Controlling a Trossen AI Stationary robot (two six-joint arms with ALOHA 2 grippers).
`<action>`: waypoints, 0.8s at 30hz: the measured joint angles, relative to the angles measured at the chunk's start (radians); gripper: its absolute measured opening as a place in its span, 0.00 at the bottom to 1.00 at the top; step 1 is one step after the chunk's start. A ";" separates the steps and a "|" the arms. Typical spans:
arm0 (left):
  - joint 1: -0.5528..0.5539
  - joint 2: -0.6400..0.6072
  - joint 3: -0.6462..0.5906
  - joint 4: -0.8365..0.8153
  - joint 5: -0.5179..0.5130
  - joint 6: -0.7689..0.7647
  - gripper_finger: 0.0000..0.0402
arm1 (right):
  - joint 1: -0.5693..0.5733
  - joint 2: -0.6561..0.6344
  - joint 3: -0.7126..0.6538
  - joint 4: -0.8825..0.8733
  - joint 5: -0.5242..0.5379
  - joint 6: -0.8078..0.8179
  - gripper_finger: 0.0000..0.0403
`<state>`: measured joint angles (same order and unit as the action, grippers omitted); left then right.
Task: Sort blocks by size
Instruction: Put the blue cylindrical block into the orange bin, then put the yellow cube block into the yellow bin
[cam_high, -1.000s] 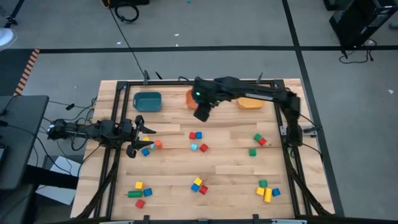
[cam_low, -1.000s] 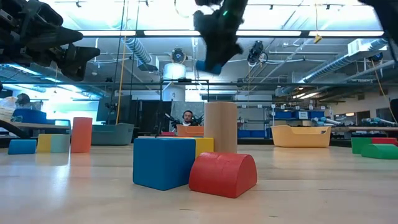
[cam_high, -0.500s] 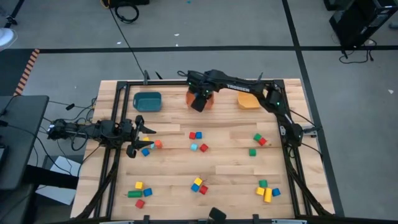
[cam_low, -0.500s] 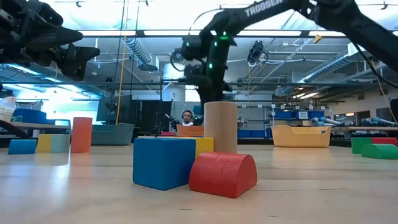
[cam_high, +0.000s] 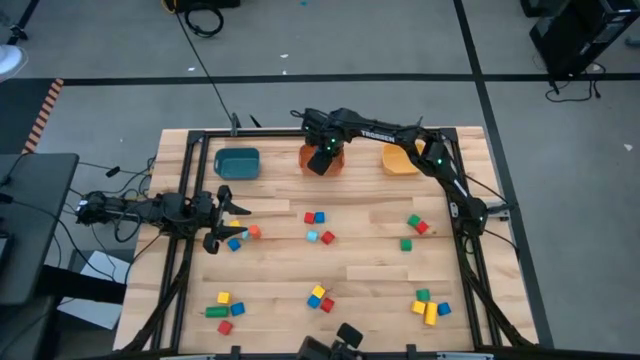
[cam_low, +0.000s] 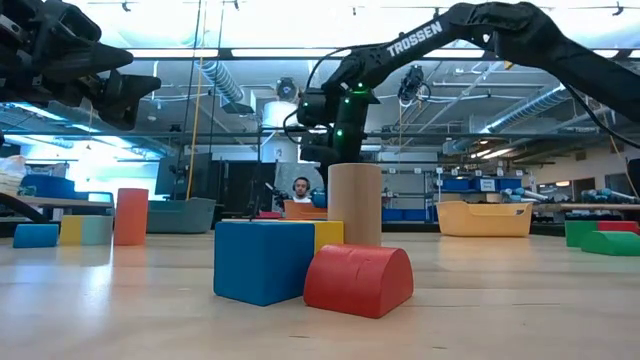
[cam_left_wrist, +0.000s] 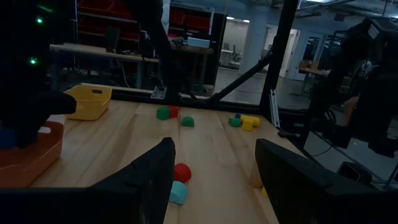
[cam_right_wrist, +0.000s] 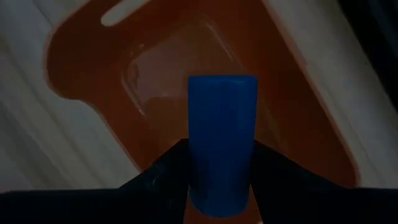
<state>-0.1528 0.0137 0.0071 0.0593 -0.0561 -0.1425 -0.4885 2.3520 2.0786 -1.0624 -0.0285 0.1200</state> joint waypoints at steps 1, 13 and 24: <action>0.000 0.000 0.000 0.001 0.000 0.000 0.58 | 0.000 0.002 0.000 0.010 -0.006 0.000 0.38; 0.000 0.000 0.000 0.001 -0.011 0.000 0.58 | 0.001 0.020 0.001 0.036 -0.010 0.001 0.50; 0.000 0.000 0.000 0.001 -0.014 0.000 0.58 | 0.001 0.003 0.000 0.023 -0.010 0.010 0.50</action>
<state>-0.1531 0.0139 0.0071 0.0605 -0.0704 -0.1425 -0.4877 2.3553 2.0789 -1.0390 -0.0383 0.1296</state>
